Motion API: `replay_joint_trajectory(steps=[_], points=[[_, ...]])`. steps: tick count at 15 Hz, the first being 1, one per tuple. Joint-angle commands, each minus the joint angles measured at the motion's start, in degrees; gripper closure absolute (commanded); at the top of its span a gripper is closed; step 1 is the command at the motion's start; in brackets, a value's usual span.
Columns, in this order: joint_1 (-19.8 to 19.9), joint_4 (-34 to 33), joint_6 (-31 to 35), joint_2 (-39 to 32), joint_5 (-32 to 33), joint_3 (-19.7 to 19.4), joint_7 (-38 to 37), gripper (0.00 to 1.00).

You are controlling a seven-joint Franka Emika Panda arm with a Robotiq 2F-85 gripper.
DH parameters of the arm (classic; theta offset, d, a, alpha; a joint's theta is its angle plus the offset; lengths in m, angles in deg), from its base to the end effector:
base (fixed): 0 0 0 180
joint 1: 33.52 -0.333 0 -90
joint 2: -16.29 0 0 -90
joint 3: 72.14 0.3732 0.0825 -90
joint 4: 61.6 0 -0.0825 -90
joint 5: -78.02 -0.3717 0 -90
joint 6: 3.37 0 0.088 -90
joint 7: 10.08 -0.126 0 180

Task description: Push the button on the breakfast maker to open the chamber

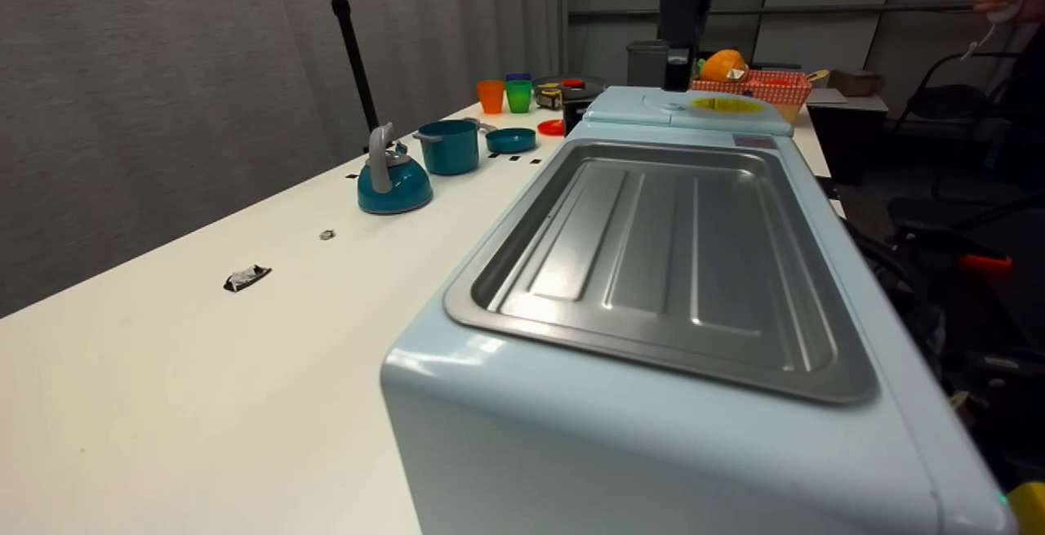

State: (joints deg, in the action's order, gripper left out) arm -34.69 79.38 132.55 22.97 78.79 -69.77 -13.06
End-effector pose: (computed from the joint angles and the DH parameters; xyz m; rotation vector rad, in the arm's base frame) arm 0.4528 0.0278 0.3892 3.1284 0.0299 0.0452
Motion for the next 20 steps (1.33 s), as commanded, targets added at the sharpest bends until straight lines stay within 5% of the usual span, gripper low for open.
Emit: replay_joint_trajectory(steps=[1,9,20], points=[[0.5,-1.9,2.9,-5.5,0.6,-0.7,-0.4,1.0],[0.7,-3.2,1.5,-5.4,1.2,-1.1,-1.8,1.0],[0.9,-2.9,-4.3,6.5,-0.5,-2.9,4.0,1.0]])
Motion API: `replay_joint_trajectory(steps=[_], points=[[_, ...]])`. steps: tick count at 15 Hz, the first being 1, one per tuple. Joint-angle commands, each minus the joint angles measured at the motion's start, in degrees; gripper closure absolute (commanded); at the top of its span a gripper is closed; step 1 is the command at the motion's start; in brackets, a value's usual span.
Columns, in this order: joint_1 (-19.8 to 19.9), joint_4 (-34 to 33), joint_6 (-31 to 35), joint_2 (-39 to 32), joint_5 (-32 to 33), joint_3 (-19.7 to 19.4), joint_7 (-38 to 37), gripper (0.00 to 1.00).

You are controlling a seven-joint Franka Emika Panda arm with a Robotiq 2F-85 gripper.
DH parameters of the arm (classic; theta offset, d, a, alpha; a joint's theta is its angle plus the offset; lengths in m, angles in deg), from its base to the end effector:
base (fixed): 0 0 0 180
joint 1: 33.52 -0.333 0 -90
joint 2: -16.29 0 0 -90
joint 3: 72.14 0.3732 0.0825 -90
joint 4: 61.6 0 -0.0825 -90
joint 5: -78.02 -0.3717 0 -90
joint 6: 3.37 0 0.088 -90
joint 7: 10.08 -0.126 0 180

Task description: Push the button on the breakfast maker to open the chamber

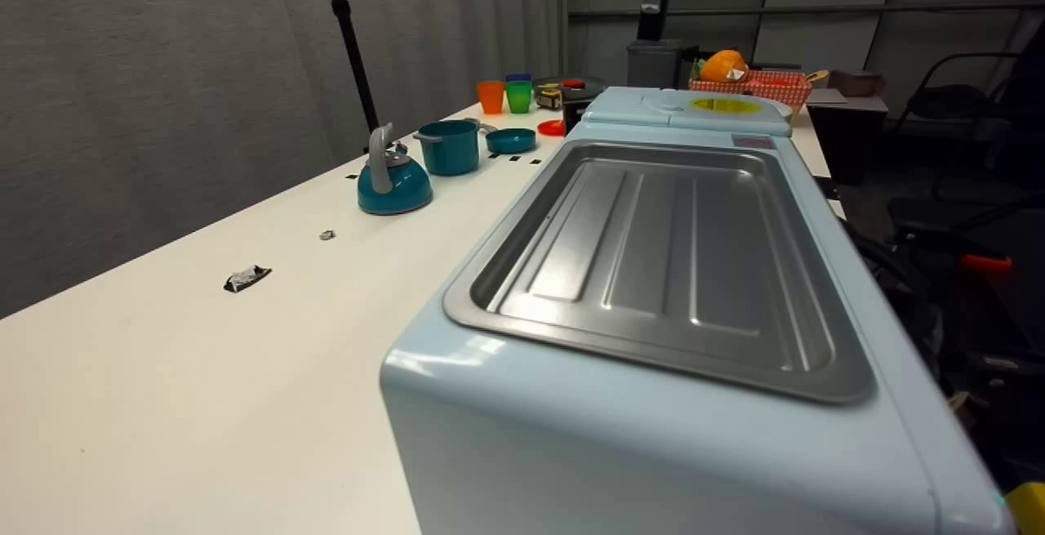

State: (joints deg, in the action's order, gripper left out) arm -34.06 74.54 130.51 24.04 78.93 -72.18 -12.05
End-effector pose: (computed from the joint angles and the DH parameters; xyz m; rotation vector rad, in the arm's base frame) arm 0.4736 0.0037 0.4308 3.1281 -0.0238 0.1503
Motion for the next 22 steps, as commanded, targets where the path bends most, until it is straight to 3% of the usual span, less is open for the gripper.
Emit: replay_joint_trajectory(steps=[1,12,13,15,22], points=[[0.3,2.3,-2.7,7.1,-0.6,-0.7,3.9,1.0],[1.4,5.3,-1.9,20.0,-0.6,-5.7,11.4,1.0],[1.3,6.4,-1.4,21.1,-0.7,-5.8,11.7,0.74],[1.2,7.2,-1.2,22.3,-0.7,-6.1,12.1,0.66],[1.1,9.7,-1.1,25.2,-0.7,-6.4,12.5,0.13]])
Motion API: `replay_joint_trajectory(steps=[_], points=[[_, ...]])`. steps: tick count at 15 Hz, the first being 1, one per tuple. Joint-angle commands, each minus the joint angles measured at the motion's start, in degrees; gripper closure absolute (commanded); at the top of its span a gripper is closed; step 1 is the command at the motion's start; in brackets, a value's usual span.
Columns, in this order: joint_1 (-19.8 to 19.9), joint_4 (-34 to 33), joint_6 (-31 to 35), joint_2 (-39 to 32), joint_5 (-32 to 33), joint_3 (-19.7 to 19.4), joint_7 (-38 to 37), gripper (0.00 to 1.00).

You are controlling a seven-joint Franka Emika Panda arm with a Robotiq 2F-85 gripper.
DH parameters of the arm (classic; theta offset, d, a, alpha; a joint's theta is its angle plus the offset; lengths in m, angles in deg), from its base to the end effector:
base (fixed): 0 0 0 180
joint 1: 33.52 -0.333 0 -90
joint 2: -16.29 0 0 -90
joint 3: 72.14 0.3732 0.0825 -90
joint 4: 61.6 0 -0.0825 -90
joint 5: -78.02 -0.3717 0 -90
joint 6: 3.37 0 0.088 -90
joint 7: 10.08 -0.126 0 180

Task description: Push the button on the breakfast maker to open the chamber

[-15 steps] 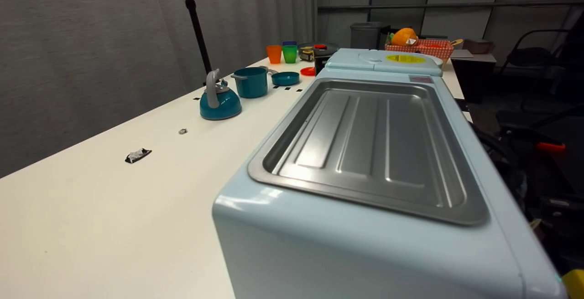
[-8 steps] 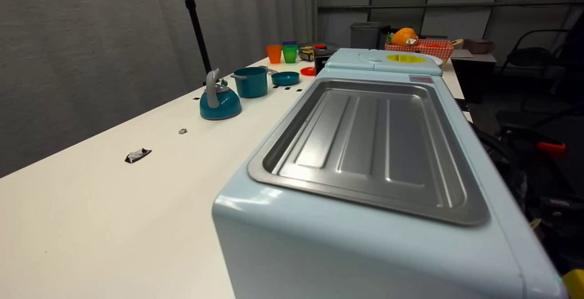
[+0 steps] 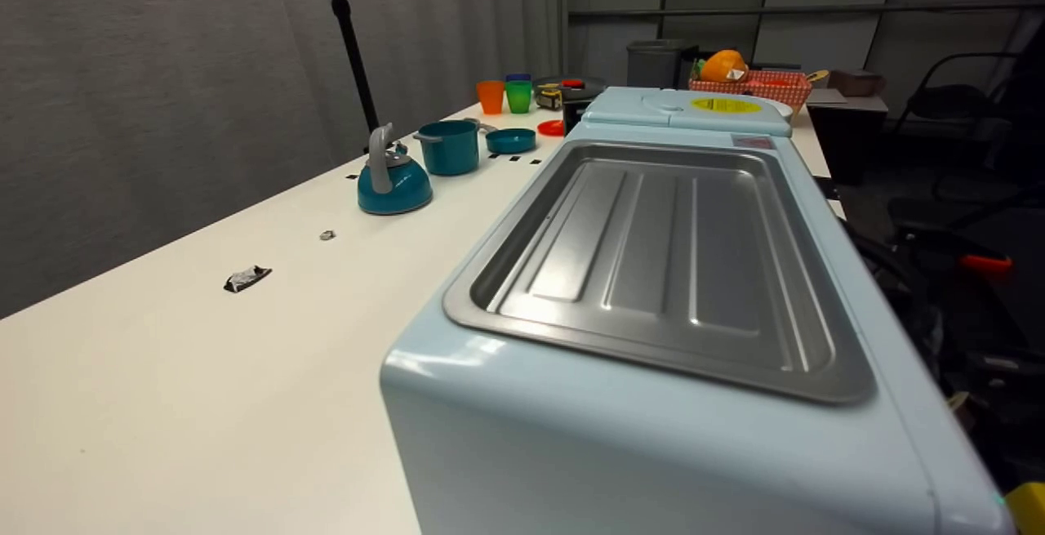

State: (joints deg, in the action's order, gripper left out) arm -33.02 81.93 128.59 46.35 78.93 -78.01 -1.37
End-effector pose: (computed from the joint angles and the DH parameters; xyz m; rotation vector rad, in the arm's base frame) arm 0.3793 -0.0479 0.5322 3.0969 0.0851 0.5043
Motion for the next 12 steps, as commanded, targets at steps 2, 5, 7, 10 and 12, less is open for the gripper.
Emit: replay_joint_trajectory(steps=[2,5,7,10,12], points=[[0.0,3.1,0.8,3.5,-0.8,-0.6,1.8,0.01],[0.0,3.4,0.6,4.0,-0.7,-0.7,1.9,0.0],[0.1,3.7,0.4,4.4,-0.7,-0.6,1.7,0.0],[0.3,2.3,-0.1,2.4,-0.2,0.3,0.2,0.0],[0.3,2.3,-0.1,2.6,-0.2,0.2,0.2,0.0]])
